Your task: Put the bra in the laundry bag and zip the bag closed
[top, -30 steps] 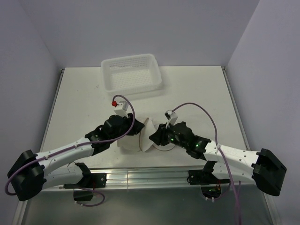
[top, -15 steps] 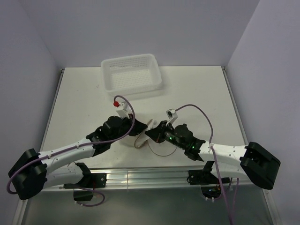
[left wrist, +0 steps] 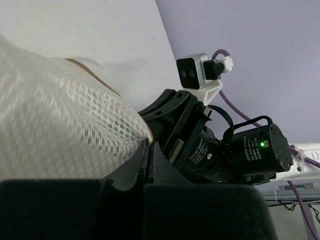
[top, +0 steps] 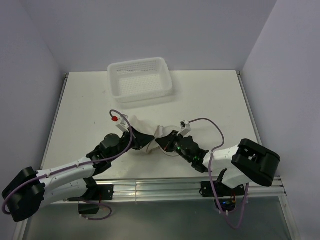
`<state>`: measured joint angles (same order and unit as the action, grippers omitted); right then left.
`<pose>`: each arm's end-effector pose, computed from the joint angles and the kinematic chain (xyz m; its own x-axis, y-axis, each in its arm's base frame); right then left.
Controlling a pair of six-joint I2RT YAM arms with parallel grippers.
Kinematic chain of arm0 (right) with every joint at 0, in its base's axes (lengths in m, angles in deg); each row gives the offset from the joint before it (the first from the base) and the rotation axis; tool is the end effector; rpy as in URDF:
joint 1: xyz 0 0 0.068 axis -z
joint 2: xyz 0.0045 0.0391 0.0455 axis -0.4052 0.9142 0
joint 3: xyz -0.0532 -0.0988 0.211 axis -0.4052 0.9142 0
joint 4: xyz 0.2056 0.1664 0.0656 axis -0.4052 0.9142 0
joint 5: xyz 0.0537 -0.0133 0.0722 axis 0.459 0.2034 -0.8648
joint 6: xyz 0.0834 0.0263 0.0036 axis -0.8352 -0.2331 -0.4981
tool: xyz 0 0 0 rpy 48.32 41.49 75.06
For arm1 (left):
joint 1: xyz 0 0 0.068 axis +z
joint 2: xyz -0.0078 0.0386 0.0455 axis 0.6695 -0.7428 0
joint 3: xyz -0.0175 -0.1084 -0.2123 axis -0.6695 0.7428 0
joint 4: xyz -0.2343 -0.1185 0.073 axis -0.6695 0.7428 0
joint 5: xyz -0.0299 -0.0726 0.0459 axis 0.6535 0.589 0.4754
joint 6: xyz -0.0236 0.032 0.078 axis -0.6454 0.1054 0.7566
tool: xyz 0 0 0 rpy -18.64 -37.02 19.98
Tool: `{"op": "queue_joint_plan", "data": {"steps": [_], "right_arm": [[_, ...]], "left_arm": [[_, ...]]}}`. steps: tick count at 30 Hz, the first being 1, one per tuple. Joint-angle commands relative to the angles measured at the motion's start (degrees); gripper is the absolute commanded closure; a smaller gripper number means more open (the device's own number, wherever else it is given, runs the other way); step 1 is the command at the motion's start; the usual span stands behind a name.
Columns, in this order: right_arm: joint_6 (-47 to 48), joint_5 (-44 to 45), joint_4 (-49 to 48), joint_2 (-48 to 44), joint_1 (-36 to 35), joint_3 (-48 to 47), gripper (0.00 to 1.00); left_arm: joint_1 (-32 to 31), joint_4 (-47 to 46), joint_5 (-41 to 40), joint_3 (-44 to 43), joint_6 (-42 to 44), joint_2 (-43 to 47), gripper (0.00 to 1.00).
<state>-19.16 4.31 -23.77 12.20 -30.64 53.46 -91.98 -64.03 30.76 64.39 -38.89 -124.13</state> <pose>0.1807 0.2271 0.1022 -0.6297 0.5025 -0.5924 -0.2941 0.5516 0.7805 0.1819 -0.2166 0.1776 -0.6938 -0.5108 -0.5077 0.3325 0.3982 -0.8549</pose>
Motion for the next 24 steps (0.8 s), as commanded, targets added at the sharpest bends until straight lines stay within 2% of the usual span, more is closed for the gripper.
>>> {"op": "queue_joint_plan", "data": {"steps": [1, 4, 8, 9, 10, 11, 14, 15, 18, 21, 24], "right_arm": [[-0.81, 7.73, 2.10, -0.20, -0.21, -3.38, 0.92], [1.99, 8.89, 5.65, 1.72, -0.91, -6.37, 0.77], [3.05, 0.91, 0.74, 6.20, -1.18, -8.31, 0.55], [3.06, -0.51, 1.85, 6.12, -1.27, -8.83, 0.52], [3.32, -2.09, 2.65, 5.43, -1.27, -8.75, 0.46], [3.67, -2.54, 3.52, 4.55, -1.27, -8.31, 0.33], [5.78, -4.81, 13.00, -2.03, 0.31, -6.99, 0.18], [6.65, -5.87, 19.55, -5.53, 0.92, -7.16, 0.11], [9.55, -10.09, 28.55, -13.09, 4.35, -6.55, 0.05], [12.89, -14.11, 37.16, -19.07, 8.83, -7.25, 0.05], [16.06, -14.06, 44.02, -23.22, 12.35, -7.87, 0.04]], "left_arm": [[-0.23, -3.88, 0.28, -0.04, -2.23, 1.06, 1.00], [-0.23, -6.31, 0.28, 1.10, -3.20, -0.52, 1.00], [-0.14, -9.49, 0.45, 2.42, -3.91, -2.63, 1.00], [0.03, -9.15, 0.36, 2.33, -3.82, -2.55, 1.00], [0.29, -8.62, 0.28, 2.16, -3.56, -2.29, 1.00], [0.47, -7.05, 0.28, 2.07, -3.03, -1.76, 1.00], [0.82, -3.53, -3.32, 1.37, -1.89, 0.96, 1.00], [0.82, -1.78, -3.94, 1.28, -1.71, 2.36, 1.00], [1.35, 0.43, -5.35, 1.36, -1.27, 4.47, 1.00], [1.96, 1.05, -4.91, 1.45, -1.18, 4.92, 1.00], [2.23, 0.44, -3.95, 1.71, -1.45, 4.14, 1.00]]}}
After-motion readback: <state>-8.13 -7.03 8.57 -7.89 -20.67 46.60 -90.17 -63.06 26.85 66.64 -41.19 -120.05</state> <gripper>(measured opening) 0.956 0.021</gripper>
